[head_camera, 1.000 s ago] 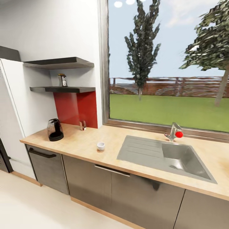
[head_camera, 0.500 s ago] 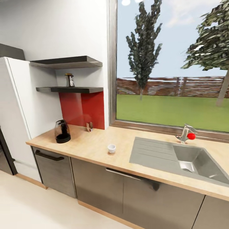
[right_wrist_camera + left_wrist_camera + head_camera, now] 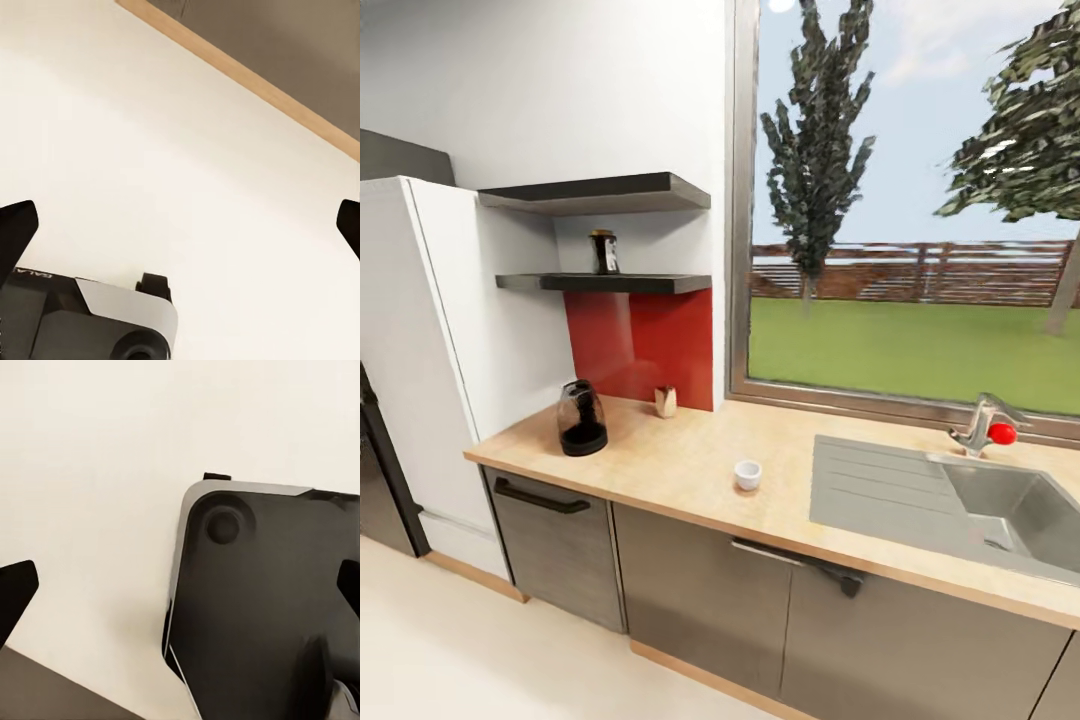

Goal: Set up a coffee station on the kitchen countertop: keep the coffee maker on the countertop, move the bottle of coffee from the kitchen shelf to the counter next to the coffee maker, place a paper coffee filter on top of the coffee maker, put the saucer next to the coffee maker with the coffee cup on the saucer, and place the electric kettle next to the coffee maker.

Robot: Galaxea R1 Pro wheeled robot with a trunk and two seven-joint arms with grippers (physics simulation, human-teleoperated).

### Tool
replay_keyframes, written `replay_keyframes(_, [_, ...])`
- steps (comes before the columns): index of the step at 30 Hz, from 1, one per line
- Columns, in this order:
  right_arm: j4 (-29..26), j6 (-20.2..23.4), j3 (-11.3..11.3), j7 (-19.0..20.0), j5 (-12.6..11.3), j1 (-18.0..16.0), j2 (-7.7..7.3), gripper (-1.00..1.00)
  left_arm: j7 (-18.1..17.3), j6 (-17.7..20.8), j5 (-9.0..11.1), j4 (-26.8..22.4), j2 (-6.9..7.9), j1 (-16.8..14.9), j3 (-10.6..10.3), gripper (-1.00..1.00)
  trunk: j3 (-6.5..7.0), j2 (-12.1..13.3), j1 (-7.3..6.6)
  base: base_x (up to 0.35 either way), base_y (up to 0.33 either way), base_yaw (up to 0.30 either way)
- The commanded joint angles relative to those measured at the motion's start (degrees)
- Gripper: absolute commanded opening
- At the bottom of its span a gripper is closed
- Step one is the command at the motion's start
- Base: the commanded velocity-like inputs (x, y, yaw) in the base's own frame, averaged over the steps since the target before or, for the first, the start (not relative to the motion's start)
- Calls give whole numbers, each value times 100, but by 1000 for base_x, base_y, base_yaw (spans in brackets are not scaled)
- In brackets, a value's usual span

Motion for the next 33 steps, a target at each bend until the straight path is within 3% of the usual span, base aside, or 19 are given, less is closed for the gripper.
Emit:
replay_keyframes(1, [4, -47, -48, -26, 27, -1, 38, 100, -6, -22, 2, 7, -1, -2, 29, 100, -2, -4, 3, 94, 324, 0])
replay_keyframes(4, [4, -66, -39, -25, -192, -1, 49, 100, -6, -22, 2, 7, -1, -2, 21, 100, -2, -4, 3, 94, 324, 0])
replay_keyframes(6, [4, -70, 86, -24, -812, -1, 48, 100, -6, -22, 2, 7, -1, -2, 18, 100, -2, -4, 3, 94, 324, 0])
replay_keyframes(8, [4, -71, 575, -29, -1640, -1, 47, 100, -6, -22, 2, 7, -1, -2, 17, 100, -2, -4, 3, 94, 324, 0])
replay_keyframes(10, [16, -81, 1646, -26, -2928, -1, 58, 100, -6, -22, 1, 7, -1, -2, 17, 100, -2, -4, 3, 94, 324, 0])
replay_keyframes(13, [21, -90, 1912, -27, -3319, -1, 55, 100, -6, -22, 1, 7, -2, -2, 17, 100, -2, -4, 3, 94, 324, 0])
replay_keyframes(16, [19, -91, 2114, -29, -3485, -1, 53, 100, -6, -22, 1, 7, -1, -2, 17, 100, -2, -4, 3, 94, 324, 0])
replay_keyframes(17, [20, -92, 2466, -27, -3832, -1, 53, 100, -6, -22, 1, 7, -1, -2, 17, 100, -2, -4, 3, 94, 324, 0])
replay_keyframes(18, [21, -92, 2649, -29, -4083, -1, 53, 100, -6, -20, 1, 7, -1, -4, 17, 100, -2, -4, 3, 94, 324, 0])
replay_keyframes(21, [15, -96, 3002, -25, -4886, -1, 45, 100, -6, -14, 1, 7, -7, -7, 17, 100, -2, -4, 3, 94, 324, 0])
replay_keyframes(26, [12, -99, 3095, -30, -5161, -1, -10, 100, -6, -13, -4, 7, 0, -3, 17, 100, -2, -4, 3, 94, 324, 0])
replay_keyframes(33, [14, -99, 3107, -23, -5195, -1, -4, 100, -6, -13, -7, 7, 9, -2, 17, 100, -2, -4, 3, 93, 324, 0])
